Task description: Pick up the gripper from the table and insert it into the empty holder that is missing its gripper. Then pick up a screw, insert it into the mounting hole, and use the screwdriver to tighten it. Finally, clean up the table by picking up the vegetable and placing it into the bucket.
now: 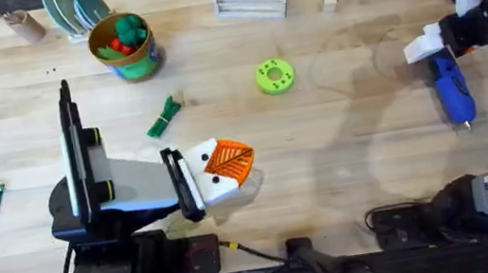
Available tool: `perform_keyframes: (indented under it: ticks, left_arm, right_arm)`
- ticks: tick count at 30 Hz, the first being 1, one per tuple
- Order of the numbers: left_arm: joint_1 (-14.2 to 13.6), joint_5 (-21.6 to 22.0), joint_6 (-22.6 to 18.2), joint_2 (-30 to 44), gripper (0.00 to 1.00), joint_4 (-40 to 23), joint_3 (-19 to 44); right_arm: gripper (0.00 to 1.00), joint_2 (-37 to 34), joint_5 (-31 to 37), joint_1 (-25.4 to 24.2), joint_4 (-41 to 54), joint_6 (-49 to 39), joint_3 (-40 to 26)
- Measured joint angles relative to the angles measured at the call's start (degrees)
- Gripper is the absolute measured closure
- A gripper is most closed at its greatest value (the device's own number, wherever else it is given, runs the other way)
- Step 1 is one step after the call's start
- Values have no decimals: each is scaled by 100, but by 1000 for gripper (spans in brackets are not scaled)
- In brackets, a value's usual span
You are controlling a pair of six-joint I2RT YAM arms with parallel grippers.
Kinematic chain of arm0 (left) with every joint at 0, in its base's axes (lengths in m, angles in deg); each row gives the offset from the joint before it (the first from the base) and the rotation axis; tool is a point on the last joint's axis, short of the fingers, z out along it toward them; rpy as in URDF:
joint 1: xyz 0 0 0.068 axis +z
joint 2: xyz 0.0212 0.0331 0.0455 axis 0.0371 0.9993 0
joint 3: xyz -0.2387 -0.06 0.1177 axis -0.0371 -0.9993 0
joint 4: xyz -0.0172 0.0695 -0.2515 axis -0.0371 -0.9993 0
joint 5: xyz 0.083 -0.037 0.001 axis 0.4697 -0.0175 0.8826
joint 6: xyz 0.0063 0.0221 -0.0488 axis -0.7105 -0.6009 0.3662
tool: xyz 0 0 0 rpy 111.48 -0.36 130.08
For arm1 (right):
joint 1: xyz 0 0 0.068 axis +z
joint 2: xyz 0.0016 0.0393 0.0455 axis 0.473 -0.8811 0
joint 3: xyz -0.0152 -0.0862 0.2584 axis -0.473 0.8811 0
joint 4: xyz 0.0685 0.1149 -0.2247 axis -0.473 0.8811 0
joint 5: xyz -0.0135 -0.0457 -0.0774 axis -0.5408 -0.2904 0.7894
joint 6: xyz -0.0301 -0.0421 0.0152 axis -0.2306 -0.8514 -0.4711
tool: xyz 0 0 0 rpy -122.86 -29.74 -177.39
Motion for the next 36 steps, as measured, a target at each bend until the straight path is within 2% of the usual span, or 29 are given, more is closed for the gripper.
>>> perform_keyframes:
  ticks: [12,20,32,36]
  left_arm:
    - [0,-1,0,2,997,0,0]
    - [0,-1,0,2,997,0,0]
    - [0,-1,0,2,997,0,0]
    - [0,0,0,2,997,0,0]
  right_arm:
    - [10,-310,-17,-351,-125,2,0]
    - [11,-493,-14,-325,-154,-2,-12]
    - [196,-526,11,-314,13,-63,-70]
    - [317,-526,24,-314,46,-81,-70]
